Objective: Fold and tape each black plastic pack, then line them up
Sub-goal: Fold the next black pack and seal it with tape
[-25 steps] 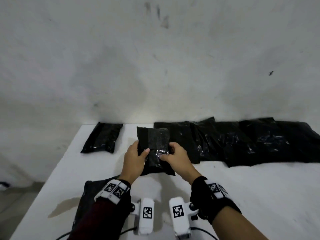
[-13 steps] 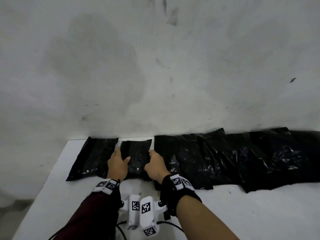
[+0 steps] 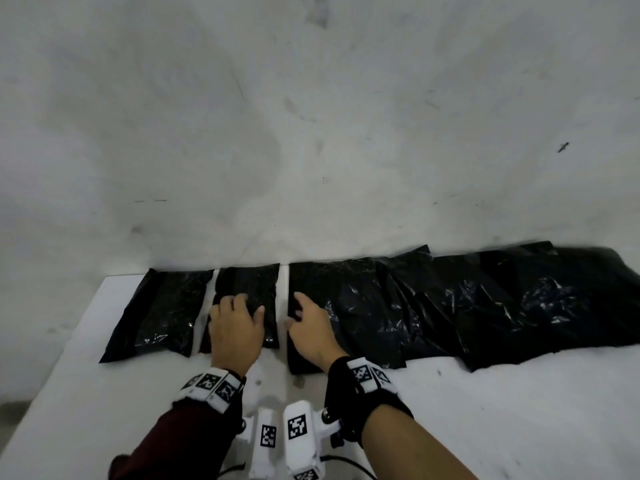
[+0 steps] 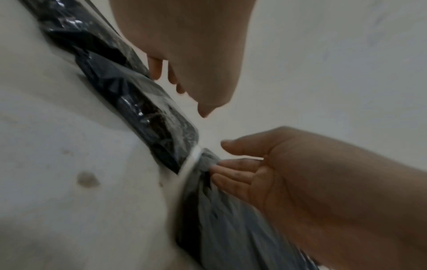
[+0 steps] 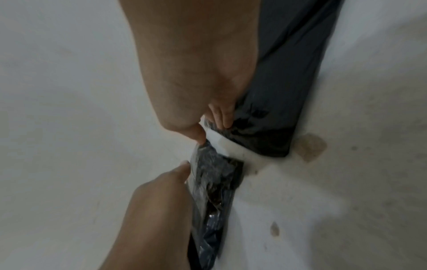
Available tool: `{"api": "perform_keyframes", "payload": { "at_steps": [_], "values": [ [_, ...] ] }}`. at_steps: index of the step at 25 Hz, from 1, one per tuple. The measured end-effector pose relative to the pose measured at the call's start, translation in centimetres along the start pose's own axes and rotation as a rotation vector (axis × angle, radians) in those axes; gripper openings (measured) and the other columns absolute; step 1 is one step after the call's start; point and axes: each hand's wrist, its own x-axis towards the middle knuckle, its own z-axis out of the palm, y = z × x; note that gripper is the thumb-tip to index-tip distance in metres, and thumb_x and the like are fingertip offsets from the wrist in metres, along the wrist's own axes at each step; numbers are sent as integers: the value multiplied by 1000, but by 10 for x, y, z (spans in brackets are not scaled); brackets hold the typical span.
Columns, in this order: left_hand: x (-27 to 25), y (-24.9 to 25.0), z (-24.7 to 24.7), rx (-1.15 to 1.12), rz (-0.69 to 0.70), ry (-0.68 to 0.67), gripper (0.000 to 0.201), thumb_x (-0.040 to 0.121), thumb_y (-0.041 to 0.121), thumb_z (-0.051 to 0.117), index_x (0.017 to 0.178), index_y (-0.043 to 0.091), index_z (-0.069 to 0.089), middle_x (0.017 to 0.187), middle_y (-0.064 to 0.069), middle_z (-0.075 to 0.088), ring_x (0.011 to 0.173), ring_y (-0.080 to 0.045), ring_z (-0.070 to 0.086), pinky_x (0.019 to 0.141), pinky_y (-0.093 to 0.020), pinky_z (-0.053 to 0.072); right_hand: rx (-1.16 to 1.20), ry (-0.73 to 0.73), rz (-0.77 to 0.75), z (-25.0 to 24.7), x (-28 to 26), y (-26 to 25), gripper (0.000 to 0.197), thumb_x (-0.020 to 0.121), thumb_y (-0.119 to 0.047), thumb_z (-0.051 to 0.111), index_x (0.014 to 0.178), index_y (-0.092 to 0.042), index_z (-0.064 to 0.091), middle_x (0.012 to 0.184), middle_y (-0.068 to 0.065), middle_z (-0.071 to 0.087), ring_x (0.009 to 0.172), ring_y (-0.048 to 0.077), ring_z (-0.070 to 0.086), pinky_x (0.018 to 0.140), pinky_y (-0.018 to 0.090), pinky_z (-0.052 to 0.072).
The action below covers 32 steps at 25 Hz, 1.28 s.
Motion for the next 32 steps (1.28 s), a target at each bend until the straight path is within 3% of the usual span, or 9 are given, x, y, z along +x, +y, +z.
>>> {"api": "perform_keyframes", "payload": {
  "at_steps": [4,8,10,15,19,22,24,28,32],
  "values": [
    [-35,26,12,-165,-161,-265,40,92,26,54,58,5,50,60,-7,51,69,-26,54,62,-27,35,-146,468,142,-49,-29,25,31,89,-6,49,119,-7,55,119,13,59,115,29,51,90,26,39],
    [-54,45,31,-314,-386,-258,31,88,26,61,81,-3,57,79,-14,60,76,-26,56,63,-29,37,-259,571,602,-85,-54,50,39,90,-17,50,126,-3,41,134,19,41,122,37,38,97,42,37],
    [-55,50,35,-420,-449,-246,26,87,18,64,78,-4,54,77,-13,58,76,-25,54,64,-30,40,-127,530,666,-91,-56,68,41,89,-15,51,125,3,44,131,22,46,119,39,44,97,41,39],
    [-50,48,32,-632,-580,-356,28,89,13,60,64,9,48,66,-7,50,63,-25,53,76,-42,53,112,537,596,-102,-56,79,27,86,-4,51,108,9,59,109,23,62,96,36,58,81,35,46],
    [-48,54,13,-984,-644,-296,16,93,8,53,77,7,52,80,-11,55,65,-23,53,55,-32,48,315,532,543,-119,-55,56,6,84,-4,52,80,-3,55,76,9,55,65,22,52,60,28,39],
    [-33,73,-15,-1151,-578,-245,8,93,0,50,85,1,53,84,-15,56,63,-22,59,44,-22,49,463,508,391,-139,-44,28,14,82,-9,60,69,-10,53,72,11,55,55,18,47,48,24,34],
    [-22,91,-39,-1271,-507,-198,11,93,-3,47,84,0,53,79,-12,54,53,-17,61,41,-17,48,560,484,271,-155,-42,0,18,87,-9,59,69,-10,56,68,9,56,55,17,50,49,25,37],
    [-16,123,-91,-1456,-436,-75,18,92,-4,47,75,2,51,78,-10,54,68,-19,56,46,-17,52,759,492,46,-182,-64,-57,20,92,-8,54,72,-10,55,66,5,54,60,15,54,55,25,43],
    [-44,141,-125,-1472,-354,-77,20,90,-7,49,72,0,52,74,-10,56,60,-16,60,46,-17,52,841,534,-18,-200,-107,-78,14,89,-6,56,75,-7,59,66,6,54,59,17,56,55,25,46]
  ]
}}
